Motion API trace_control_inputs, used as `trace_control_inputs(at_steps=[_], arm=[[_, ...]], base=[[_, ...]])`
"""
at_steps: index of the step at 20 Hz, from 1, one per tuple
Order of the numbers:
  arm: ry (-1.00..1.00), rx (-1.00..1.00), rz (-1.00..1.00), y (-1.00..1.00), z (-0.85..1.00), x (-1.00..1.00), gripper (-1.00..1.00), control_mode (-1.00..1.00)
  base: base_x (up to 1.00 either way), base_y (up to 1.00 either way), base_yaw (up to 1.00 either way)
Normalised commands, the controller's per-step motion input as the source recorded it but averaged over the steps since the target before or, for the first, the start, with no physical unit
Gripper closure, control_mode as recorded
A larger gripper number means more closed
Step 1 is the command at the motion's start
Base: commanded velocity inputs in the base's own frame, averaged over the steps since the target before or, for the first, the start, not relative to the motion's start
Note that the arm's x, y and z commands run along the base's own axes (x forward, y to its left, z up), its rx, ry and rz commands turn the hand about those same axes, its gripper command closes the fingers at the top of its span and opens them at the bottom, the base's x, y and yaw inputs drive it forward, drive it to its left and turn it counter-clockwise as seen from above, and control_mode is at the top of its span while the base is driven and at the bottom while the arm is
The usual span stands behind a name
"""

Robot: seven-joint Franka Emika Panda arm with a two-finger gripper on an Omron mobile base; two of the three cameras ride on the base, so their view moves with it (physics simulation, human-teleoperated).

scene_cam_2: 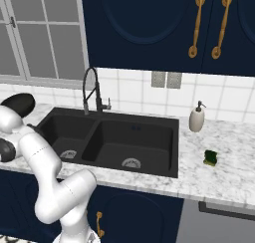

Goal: Pick the pan and sponge and place them into the sink. Then turn on the water.

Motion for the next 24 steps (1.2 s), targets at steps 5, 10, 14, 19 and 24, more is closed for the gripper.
trace_control_inputs(at_steps=[5,10,14,19,24], arm=[[0.0,0.0,-0.01,0.0,0.0,0.0,1.0,-1.0],[-0.01,0.01,-0.05,-0.04,0.0,0.0,1.0,-1.0],[0.0,0.04,-0.24,-0.25,0.0,0.0,1.0,-1.0],[0.0,0.01,-0.27,-0.44,0.0,-0.03,1.0,-1.0],[0.0,0.0,-0.26,-0.44,0.0,-0.01,1.0,-1.0]], base=[[0.0,0.0,0.0],[0.0,0.0,0.0],[0.0,0.0,0.0],[0.0,0.0,0.0],[0.0,0.0,0.0]])
